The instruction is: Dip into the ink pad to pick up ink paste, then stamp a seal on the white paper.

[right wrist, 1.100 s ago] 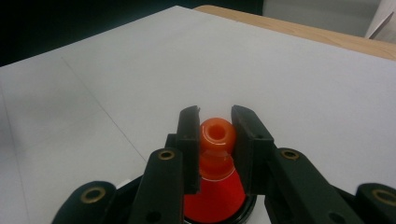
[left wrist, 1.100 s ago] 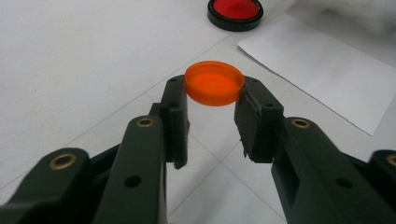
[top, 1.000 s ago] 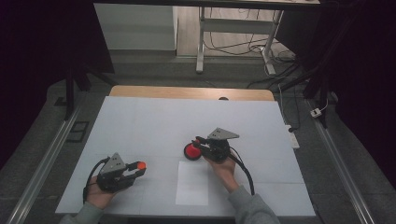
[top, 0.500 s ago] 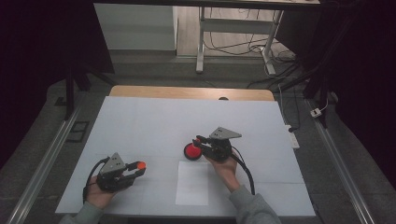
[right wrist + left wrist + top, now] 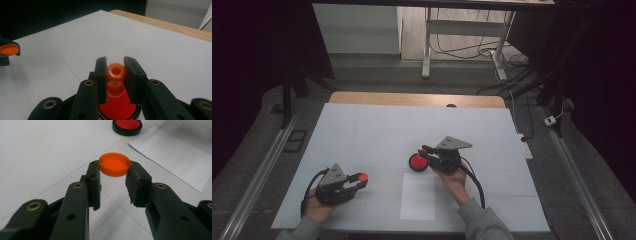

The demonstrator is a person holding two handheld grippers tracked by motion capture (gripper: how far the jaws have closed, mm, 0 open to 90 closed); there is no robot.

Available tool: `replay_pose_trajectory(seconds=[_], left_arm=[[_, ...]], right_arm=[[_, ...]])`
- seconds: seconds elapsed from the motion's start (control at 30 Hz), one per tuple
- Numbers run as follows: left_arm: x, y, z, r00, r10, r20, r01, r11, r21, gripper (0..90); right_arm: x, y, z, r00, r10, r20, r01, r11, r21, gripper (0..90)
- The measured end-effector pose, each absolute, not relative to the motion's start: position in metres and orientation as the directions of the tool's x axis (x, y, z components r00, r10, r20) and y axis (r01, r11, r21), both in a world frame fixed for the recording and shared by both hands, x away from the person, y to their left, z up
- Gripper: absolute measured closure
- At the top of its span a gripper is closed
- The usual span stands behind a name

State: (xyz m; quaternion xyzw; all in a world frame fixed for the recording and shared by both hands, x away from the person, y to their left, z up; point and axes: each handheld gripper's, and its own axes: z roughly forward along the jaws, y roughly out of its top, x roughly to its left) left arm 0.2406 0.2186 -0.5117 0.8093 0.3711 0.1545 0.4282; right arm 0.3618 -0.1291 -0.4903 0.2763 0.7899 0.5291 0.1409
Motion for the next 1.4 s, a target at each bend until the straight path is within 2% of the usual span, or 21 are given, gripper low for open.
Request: replay_pose_trajectory(seconds=[1.4], left_arm=[[0.241, 0.219, -0.512, 0.678, 0.732, -0.069, 0.469, -0.358, 0.807, 65.2]], right_arm=[[0.347, -0.134, -0.483, -0.83, 0.553, 0.071, 0.271, 0.29, 0.918, 72.4]])
